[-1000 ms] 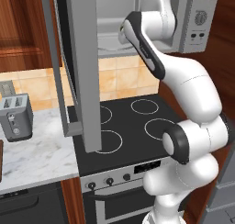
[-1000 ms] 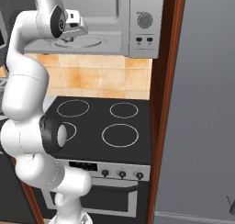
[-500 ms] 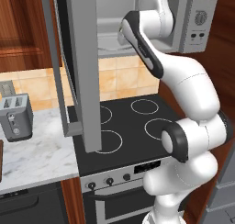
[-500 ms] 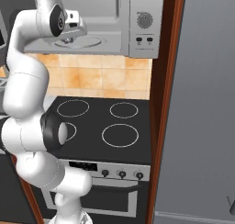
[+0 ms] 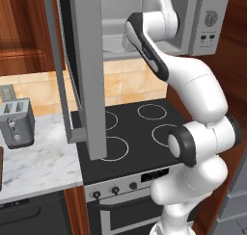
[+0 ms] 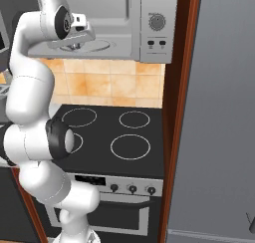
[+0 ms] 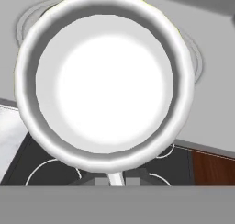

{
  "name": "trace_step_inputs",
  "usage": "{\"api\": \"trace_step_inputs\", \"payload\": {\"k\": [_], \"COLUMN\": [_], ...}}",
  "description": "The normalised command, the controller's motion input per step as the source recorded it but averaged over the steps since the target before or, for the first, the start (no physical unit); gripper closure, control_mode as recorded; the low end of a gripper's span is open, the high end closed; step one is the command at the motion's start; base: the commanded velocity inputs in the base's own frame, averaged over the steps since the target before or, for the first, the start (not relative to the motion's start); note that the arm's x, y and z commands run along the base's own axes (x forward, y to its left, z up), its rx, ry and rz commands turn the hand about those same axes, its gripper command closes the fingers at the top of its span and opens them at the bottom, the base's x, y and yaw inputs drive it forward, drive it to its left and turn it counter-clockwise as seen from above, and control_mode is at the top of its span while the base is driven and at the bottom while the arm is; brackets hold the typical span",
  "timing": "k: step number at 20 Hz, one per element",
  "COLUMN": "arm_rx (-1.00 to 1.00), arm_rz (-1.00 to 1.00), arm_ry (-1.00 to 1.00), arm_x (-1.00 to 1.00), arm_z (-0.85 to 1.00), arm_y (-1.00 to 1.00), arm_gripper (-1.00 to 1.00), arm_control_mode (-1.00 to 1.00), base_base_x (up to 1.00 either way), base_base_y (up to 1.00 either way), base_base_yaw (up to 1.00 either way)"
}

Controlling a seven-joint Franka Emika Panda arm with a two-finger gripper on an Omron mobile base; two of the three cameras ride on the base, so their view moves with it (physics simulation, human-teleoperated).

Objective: Pick the mug from the counter and place it inside the microwave. Then close the microwave.

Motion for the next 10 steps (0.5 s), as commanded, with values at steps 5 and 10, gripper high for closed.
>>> {"api": "trace_step_inputs", "payload": {"k": [5, 10], "arm_rx": [-0.03, -0.04], "arm_rz": [0.0, 0.0], "arm_ry": [0.03, 0.04], "arm_x": [0.08, 0.11], "arm_z": [-0.05, -0.01], "arm_y": [0.0, 0.0], "arm_gripper": [1.0, 1.0], "arm_control_mode": [-1.0, -1.0], "base_base_x": [0.0, 0.0], "base_base_y": [0.0, 0.0], "base_base_yaw": [0.0, 0.0]}}
